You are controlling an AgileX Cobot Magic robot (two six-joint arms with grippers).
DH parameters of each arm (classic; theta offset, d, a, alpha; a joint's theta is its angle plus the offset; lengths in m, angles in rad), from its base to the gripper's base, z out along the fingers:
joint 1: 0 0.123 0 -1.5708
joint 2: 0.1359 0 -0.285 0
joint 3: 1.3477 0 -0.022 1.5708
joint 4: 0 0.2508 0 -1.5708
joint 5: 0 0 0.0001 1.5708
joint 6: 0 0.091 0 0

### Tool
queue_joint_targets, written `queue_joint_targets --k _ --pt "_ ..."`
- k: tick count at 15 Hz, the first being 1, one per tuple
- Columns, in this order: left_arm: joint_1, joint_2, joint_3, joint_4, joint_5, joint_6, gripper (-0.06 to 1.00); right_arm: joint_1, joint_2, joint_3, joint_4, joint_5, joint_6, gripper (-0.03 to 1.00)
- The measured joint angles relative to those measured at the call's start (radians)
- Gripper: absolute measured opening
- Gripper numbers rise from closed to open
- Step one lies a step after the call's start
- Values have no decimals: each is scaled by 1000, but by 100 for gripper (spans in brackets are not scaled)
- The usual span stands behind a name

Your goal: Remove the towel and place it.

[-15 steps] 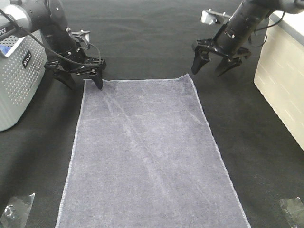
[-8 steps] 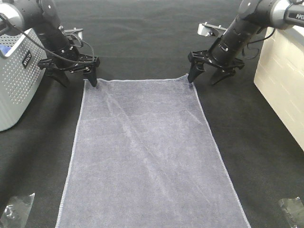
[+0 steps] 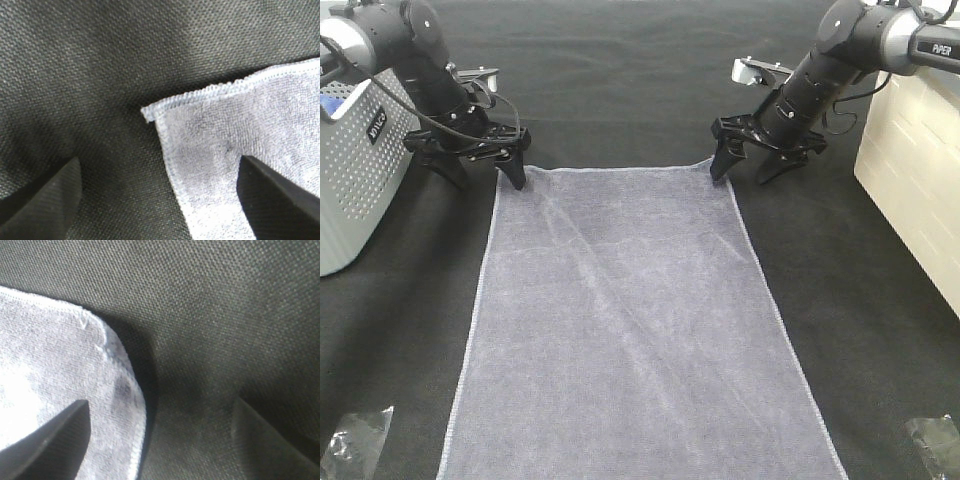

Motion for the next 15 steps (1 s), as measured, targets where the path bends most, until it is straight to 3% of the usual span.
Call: queue_joint_targets --k 5,10,12,15 --pt "-3 8 -3 -109 -23 0 77 17 1 0 4 -28 -2 77" --pt "-39 14 -3 -138 -49 -5 68 70 8 0 6 -87 -8 76" --pt "-39 17 -3 -140 -52 -7 59 70 8 0 10 -91 -8 73" --pt "-39 20 -3 -147 -51 -3 35 70 11 0 -6 -95 -9 58"
